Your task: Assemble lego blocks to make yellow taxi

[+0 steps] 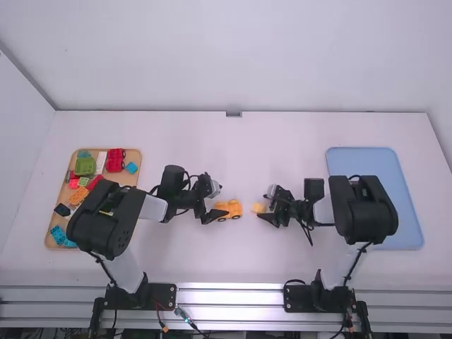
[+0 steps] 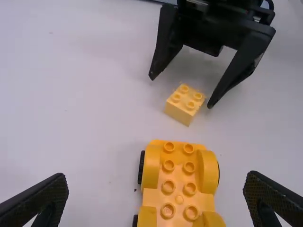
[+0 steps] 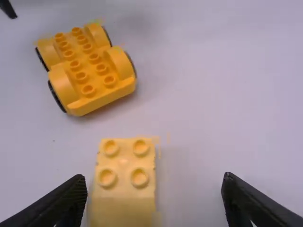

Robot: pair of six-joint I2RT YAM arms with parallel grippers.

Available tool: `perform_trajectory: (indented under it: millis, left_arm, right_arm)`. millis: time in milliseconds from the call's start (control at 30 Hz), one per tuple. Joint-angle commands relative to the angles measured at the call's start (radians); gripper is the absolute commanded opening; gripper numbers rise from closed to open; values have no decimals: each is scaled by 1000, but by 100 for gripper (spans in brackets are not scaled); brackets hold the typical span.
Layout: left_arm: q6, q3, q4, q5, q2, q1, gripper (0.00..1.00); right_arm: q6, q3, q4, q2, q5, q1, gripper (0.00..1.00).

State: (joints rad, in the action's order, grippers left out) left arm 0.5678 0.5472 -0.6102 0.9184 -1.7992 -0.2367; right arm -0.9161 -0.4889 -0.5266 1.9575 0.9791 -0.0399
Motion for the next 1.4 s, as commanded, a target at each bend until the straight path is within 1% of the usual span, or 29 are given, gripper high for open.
perform_trajectory:
  millis: [0, 33, 67, 133, 167, 233, 333, 367, 433, 467, 600, 700, 867, 900, 933, 1133, 1167, 1200, 1367]
  left_arm:
    - [-4, 15, 4, 16, -8, -1, 99]
    - [-3, 15, 4, 15, -8, 1, 99]
    - [-3, 15, 4, 15, -8, 1, 99]
    - [-4, 15, 4, 14, -8, 0, 99]
    - [-4, 15, 4, 14, -8, 0, 99]
    - [-4, 15, 5, 14, -8, 0, 99]
    - [-3, 16, 7, 14, -8, 0, 99]
    - [-3, 16, 8, 14, -8, 0, 99]
    - [-3, 16, 8, 15, -8, 0, 99]
    - [-4, 16, 8, 14, -8, 0, 99]
    - [-3, 16, 7, 14, -8, 0, 99]
    - [-3, 15, 12, 15, -8, 0, 99]
    - [-3, 15, 31, 5, -8, -1, 99]
    - [-3, 15, 34, 4, -8, -3, 99]
    - [-3, 15, 37, 4, -8, -8, 99]
    - [-3, 15, 37, 6, -27, -6, 99]
    - [-3, 15, 37, 16, -34, -6, 99]
    - [-3, 15, 37, 31, -43, -7, 99]
    - [4, 14, 37, 16, -55, -8, 99]
  right_arm:
    - [-8, -19, 4, 38, 57, 0, 71]
    - [-9, -24, 3, 47, 58, 0, 68]
    - [-10, -25, 3, 48, 57, 0, 67]
    - [-37, -31, 21, 51, 53, 0, 60]
    - [-39, -31, 23, 51, 53, 0, 59]
    - [-39, -24, 6, 51, 57, 0, 54]
    - [-49, -22, 9, 51, 51, 0, 50]
    - [-56, -22, 14, 51, 49, 0, 47]
    - [-57, -21, 12, 51, 51, 0, 47]
    - [-57, -21, 10, 51, 53, -3, 44]
    - [-61, -23, 10, 51, 34, -23, 42]
    - [-61, -22, -1, 51, 8, -44, 37]
    - [-56, -23, -26, 51, 8, -61, 33]
    - [-51, -23, -32, 51, 9, -60, 31]
    - [-38, -21, -44, 51, 9, -56, 26]
    - [-30, -23, -54, 45, 20, -56, 27]
    - [-30, -22, -51, 37, 19, -56, 27]
    - [-24, -22, -41, 20, 19, -56, 29]
    - [3, -21, -27, -55, 12, -70, 27]
